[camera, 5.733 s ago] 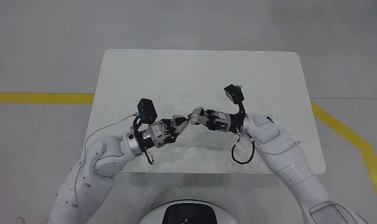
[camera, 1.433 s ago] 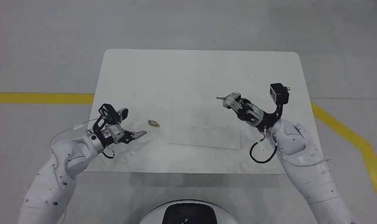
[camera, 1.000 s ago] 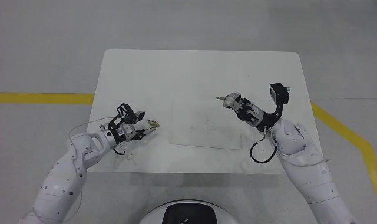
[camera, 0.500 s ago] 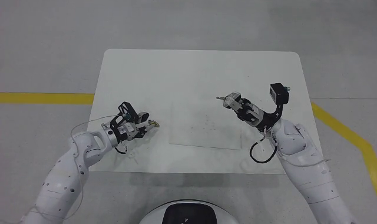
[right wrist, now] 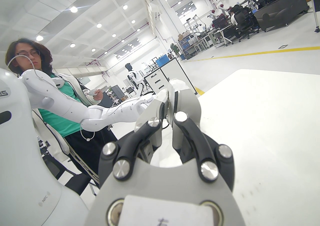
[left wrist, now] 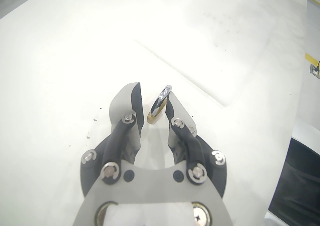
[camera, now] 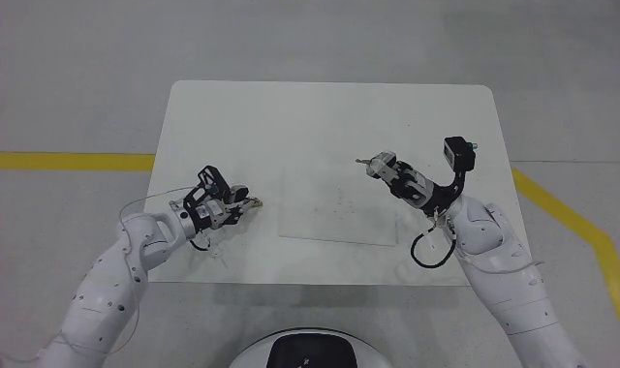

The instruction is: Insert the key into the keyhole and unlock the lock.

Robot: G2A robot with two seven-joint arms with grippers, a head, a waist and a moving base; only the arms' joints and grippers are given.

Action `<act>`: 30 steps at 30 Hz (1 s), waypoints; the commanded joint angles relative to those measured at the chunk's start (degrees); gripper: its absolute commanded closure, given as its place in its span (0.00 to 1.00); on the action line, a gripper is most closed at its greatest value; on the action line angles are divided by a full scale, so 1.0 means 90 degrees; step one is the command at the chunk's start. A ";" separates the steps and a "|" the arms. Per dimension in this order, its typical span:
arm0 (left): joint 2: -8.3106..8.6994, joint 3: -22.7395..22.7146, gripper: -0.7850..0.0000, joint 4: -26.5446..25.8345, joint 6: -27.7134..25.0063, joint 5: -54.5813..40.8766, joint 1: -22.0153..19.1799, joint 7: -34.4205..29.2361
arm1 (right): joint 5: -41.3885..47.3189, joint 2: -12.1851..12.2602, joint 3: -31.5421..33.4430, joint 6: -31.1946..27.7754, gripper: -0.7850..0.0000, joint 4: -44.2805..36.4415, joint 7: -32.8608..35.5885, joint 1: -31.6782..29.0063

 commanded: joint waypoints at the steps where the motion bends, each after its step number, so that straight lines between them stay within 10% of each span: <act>1: 0.0001 0.0005 0.82 0.0010 -0.0008 -0.0013 -0.0011 -0.0023 | 0.0000 0.0000 0.0000 0.0000 1.00 0.0000 0.0000 0.0000; 4: 0.0001 0.0021 1.00 0.0037 -0.0037 -0.0053 -0.0051 -0.0092 | 0.0000 0.0000 0.0000 0.0000 1.00 0.0000 0.0000 0.0000; 24: -0.0079 0.0229 1.00 0.0169 0.0175 -0.0772 -0.0375 -0.0608 | 0.0000 0.0000 0.0000 0.0000 1.00 0.0000 0.0000 0.0000; 30: -0.0117 0.0029 1.00 0.0289 0.0199 -0.2724 -0.0331 -0.1000 | 0.0000 0.0000 0.0000 0.0000 1.00 0.0000 0.0000 0.0000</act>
